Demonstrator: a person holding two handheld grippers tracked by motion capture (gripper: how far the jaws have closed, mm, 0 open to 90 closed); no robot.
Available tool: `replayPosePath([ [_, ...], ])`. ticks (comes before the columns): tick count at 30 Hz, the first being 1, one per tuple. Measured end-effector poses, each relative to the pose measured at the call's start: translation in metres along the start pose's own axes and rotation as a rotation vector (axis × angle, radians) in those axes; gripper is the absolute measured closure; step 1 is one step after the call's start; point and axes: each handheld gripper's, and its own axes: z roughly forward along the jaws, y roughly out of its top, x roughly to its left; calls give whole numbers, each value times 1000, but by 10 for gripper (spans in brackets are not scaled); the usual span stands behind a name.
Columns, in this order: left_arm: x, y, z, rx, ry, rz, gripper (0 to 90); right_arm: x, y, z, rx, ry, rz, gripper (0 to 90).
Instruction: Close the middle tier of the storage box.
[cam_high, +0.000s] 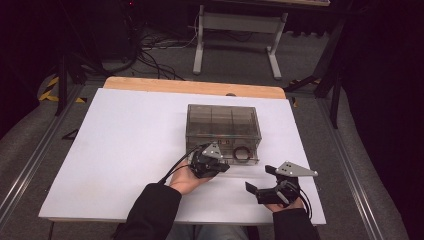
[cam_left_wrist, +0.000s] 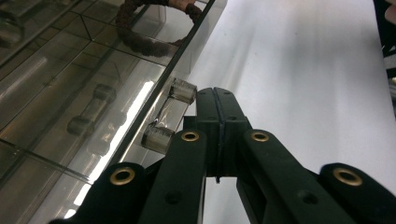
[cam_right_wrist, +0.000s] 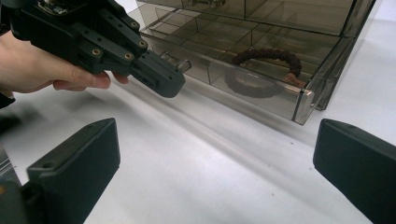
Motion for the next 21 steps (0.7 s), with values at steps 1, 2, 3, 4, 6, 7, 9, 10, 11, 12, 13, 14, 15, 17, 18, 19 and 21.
replayPosePath([
  [1,0,0,0,-1,-1,-2,898,0,0,0,0,0,0,9],
  [2,1,0,0,1,-2,-4,898,0,0,0,-1,1,0,9],
  [3,1,0,0,-1,-2,-5,898,0,0,0,0,1,1,10],
  [4,1,0,1,-1,-1,-7,898,0,0,0,-1,1,-1,9],
  [6,2,0,1,-7,1,-11,898,0,0,0,0,1,-2,9],
  [7,3,0,1,-8,3,-10,897,0,0,0,-1,2,-2,9],
  [9,3,0,1,-14,6,-14,897,0,0,0,-1,2,-2,9],
  [10,4,0,1,-17,7,-16,898,0,0,0,-1,2,-1,10],
  [11,4,0,1,-17,7,-18,898,0,0,0,0,1,0,9],
  [12,5,0,1,-19,7,-22,897,0,0,0,-2,3,2,9],
  [13,5,-1,1,-22,6,-22,898,0,0,0,-1,2,4,9],
  [14,5,-1,1,-26,8,-25,898,0,0,0,-2,2,4,9],
  [15,6,-1,1,-26,8,-30,898,0,0,0,0,1,0,10],
  [17,6,-1,2,-29,10,-30,898,0,0,0,-2,3,2,10],
  [18,7,-1,2,-32,10,-33,898,0,0,0,-1,3,-1,9],
  [19,8,-1,2,-36,12,-35,898,0,0,0,-1,2,-2,9],
  [21,9,-1,2,-39,10,-39,898,0,0,1,-2,4,1,9],
])
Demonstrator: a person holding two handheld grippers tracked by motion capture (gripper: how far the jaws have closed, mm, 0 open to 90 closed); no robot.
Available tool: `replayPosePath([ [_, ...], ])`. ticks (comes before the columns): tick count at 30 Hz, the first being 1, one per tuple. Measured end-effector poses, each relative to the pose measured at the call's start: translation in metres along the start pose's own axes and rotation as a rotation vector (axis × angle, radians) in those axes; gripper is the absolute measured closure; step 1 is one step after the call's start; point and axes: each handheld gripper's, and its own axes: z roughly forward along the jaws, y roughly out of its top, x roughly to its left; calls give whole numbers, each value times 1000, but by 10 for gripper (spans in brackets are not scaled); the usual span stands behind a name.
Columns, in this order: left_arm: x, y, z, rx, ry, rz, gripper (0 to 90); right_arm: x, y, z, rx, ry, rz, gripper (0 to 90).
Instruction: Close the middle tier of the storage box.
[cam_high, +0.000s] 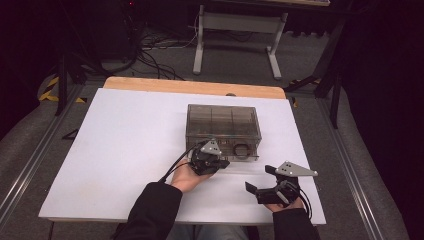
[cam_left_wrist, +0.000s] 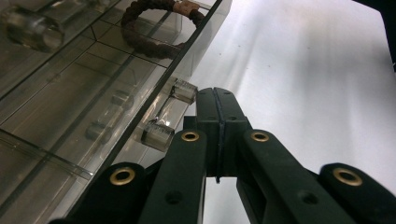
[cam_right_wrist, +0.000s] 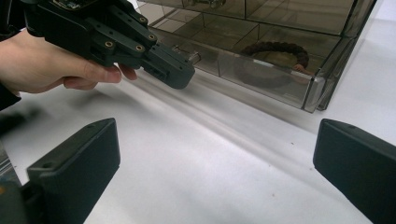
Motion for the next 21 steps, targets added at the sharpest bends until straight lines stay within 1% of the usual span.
replayPosePath([
  [5,4,0,0,-9,8,-12,897,0,0,0,2,1,-1,9],
  [7,5,-1,1,-14,4,-20,898,1,0,1,1,1,2,9],
  [9,6,-1,2,-16,6,-14,897,1,0,1,1,1,2,9],
  [14,7,-1,3,-24,10,-25,898,1,0,0,1,1,1,9],
  [21,10,0,0,-38,35,-30,898,1,0,1,1,3,1,9],
])
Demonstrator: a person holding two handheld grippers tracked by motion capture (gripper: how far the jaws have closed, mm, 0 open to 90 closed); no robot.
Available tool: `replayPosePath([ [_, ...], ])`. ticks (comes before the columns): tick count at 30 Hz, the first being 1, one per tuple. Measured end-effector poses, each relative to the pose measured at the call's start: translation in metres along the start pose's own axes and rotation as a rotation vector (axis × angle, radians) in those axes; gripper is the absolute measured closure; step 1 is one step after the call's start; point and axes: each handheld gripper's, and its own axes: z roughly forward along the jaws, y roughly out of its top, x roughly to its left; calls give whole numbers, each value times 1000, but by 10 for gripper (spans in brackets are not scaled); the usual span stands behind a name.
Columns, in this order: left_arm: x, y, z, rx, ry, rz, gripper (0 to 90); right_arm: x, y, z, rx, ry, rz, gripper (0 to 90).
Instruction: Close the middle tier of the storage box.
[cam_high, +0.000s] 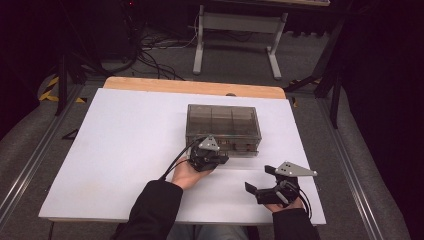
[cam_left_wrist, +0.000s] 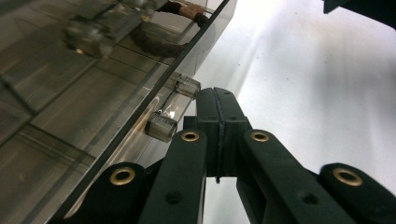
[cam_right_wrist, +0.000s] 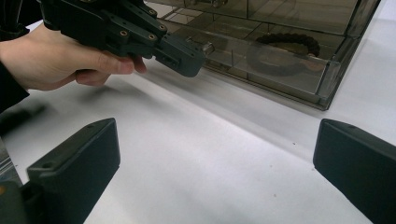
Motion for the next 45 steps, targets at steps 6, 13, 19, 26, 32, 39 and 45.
replayPosePath([
  [6,2,1,-2,-18,19,-7,897,0,0,0,2,0,-4,9],
  [13,4,0,-2,-25,37,-10,898,0,0,0,0,0,0,10],
  [19,6,0,-1,-30,51,-13,897,0,0,0,1,0,0,9],
  [26,7,-1,0,-34,65,-19,897,0,0,0,0,1,0,10],
  [32,10,-1,1,-38,95,-32,897,0,0,0,0,1,0,10],
  [39,12,-1,-1,-55,109,-38,896,0,0,0,0,2,-3,9],
  [45,11,0,-6,-70,116,-47,893,0,0,0,1,1,-2,10],
])
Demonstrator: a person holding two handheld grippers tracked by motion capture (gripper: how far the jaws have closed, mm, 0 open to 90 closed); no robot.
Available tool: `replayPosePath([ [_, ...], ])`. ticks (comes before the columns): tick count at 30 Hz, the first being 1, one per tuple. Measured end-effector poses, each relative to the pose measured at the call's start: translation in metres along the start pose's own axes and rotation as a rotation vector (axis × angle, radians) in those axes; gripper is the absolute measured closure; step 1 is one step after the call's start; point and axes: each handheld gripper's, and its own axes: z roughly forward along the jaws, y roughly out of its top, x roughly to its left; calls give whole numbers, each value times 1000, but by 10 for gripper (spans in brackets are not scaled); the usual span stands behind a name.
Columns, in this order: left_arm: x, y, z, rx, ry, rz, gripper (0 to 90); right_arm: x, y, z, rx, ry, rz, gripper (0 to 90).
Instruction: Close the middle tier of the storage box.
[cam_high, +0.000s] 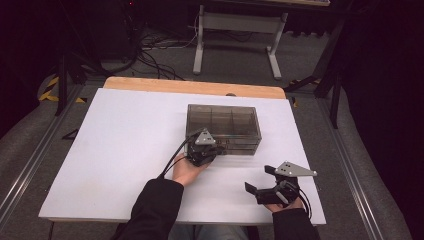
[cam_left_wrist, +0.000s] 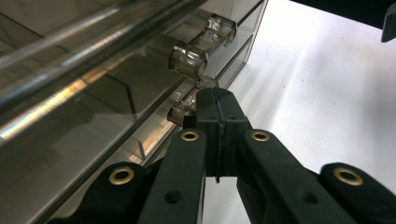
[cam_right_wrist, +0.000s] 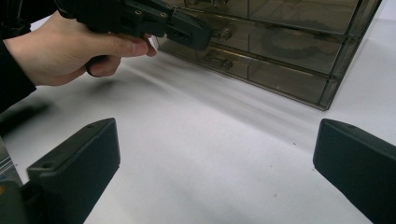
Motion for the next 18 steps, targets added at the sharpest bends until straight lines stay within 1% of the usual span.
replayPosePath([
  [2,0,1,-3,-6,-8,-1,891,0,0,0,-1,-1,1,10],
  [3,0,1,-4,-8,-11,1,855,0,0,0,-1,-1,1,10],
  [6,-1,3,-8,-19,-29,2,828,-1,0,0,0,-1,-2,10],
  [8,-1,4,-11,-26,-50,6,813,-1,0,1,1,-1,-1,10],
  [11,-3,5,-14,-28,-65,19,769,-2,0,1,3,-1,-2,9],
  [12,-3,5,-17,-28,-83,23,749,-2,0,1,3,-1,-2,10],
  [13,-4,6,-18,-29,-90,25,712,-2,0,1,3,0,-2,10],
  [16,-8,7,-22,-25,-79,46,599,-2,0,2,1,4,-5,9],
  [17,-9,8,-24,-20,-80,56,570,-2,0,2,3,4,-3,10],
  [18,-11,8,-25,-17,-82,58,533,-2,0,2,2,4,3,9],
])
